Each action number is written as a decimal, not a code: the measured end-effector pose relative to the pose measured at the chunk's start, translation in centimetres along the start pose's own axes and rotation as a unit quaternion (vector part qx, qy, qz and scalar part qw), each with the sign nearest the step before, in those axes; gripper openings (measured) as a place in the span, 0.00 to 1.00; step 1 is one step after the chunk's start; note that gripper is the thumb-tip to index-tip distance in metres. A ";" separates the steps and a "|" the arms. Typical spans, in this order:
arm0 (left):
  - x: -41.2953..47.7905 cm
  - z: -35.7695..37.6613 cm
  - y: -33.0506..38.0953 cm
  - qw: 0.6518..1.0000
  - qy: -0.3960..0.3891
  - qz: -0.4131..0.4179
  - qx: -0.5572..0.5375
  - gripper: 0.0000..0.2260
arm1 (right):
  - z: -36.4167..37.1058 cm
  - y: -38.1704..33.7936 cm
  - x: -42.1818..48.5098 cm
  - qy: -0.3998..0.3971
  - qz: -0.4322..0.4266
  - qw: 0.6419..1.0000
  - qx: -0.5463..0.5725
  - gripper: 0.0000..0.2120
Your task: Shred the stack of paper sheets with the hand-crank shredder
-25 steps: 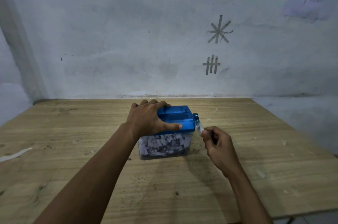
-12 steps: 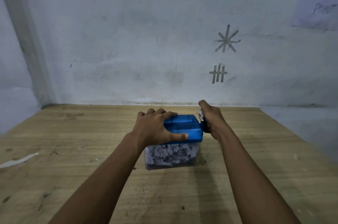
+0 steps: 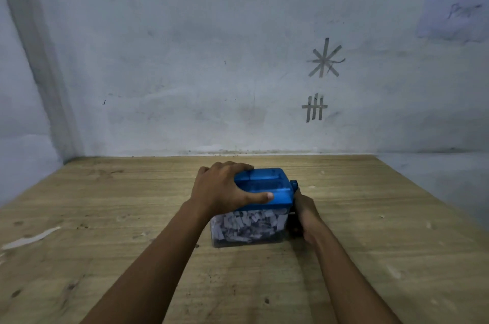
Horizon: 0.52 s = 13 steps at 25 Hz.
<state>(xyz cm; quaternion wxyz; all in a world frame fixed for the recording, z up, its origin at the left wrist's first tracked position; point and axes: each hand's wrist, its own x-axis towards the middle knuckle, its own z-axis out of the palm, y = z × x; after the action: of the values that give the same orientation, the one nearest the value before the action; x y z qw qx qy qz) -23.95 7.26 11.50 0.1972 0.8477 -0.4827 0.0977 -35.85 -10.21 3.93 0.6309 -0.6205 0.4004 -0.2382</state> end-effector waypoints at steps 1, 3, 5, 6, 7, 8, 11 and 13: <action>0.0 -0.1 -0.1 1.000 0.001 0.003 0.018 0.47 | -0.2 0.1 -0.3 -0.002 -0.020 1.000 -0.011 0.21; 0.0 -0.4 -0.1 0.998 0.003 0.010 0.064 0.50 | -0.7 0.1 -0.7 -0.003 -0.055 0.998 -0.028 0.16; 0.1 -0.7 -0.1 0.997 -0.001 0.012 0.074 0.51 | -1.3 -0.5 -1.0 -0.020 -0.075 0.995 -0.056 0.14; 0.0 -0.7 -0.3 0.998 -0.008 0.004 0.064 0.51 | -1.6 -0.7 -1.1 -0.030 -0.080 0.993 -0.075 0.14; 0.0 -0.7 -0.4 0.999 -0.016 -0.006 0.047 0.51 | -1.8 -1.0 -1.4 -0.038 -0.079 0.991 -0.097 0.14; -0.1 -0.5 -0.5 0.999 -0.024 -0.018 0.031 0.51 | -1.9 -0.9 -1.5 -0.046 -0.078 0.989 -0.116 0.15; -0.6 0.3 -0.3 0.999 -0.012 -0.031 0.031 0.50 | -1.8 -0.3 -1.9 -0.051 -0.059 0.988 -0.135 0.20; -0.7 0.4 -0.2 0.999 -0.005 -0.032 0.034 0.51 | -1.6 0.0 -1.9 -0.054 -0.051 0.988 -0.132 0.20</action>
<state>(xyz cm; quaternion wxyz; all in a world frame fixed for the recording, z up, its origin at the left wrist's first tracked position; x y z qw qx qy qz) -24.20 7.74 10.83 0.1694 0.8692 -0.4528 0.1035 -38.22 -9.69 4.42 0.5511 -0.7301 0.3612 -0.1813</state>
